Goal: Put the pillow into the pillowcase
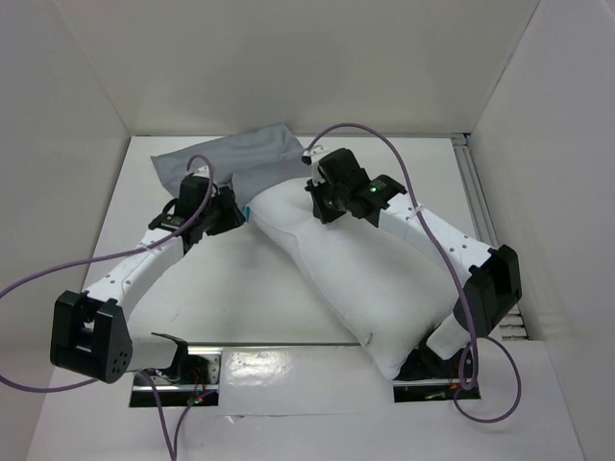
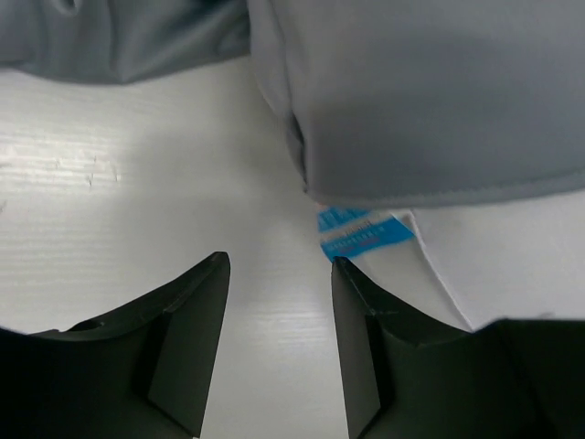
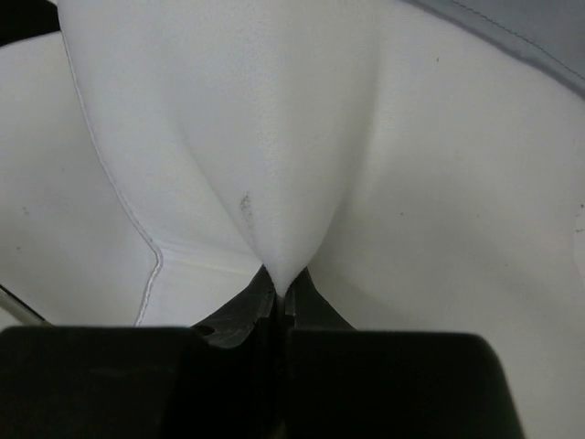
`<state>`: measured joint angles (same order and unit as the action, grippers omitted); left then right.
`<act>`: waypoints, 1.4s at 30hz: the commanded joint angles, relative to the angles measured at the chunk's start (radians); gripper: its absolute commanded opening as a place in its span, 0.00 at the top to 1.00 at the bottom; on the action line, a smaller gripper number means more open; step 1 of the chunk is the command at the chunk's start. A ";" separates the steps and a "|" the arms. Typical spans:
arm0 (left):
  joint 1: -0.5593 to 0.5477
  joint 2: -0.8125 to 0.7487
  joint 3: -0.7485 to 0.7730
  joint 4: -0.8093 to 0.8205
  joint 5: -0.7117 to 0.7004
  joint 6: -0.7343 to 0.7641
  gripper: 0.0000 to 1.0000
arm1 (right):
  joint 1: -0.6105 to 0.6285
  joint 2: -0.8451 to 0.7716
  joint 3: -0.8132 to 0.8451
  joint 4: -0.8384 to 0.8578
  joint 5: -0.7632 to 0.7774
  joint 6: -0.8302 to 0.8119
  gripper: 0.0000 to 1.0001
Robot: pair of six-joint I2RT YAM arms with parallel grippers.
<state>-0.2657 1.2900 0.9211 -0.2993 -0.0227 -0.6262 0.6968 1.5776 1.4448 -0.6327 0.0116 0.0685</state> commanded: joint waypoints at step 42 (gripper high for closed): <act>0.091 0.304 0.216 0.259 0.372 0.097 0.49 | -0.080 -0.018 0.051 -0.013 -0.085 -0.022 1.00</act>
<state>-0.1661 1.5650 1.1049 -0.0952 0.2626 -0.5098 0.6212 1.5688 1.4475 -0.6380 -0.0643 0.0536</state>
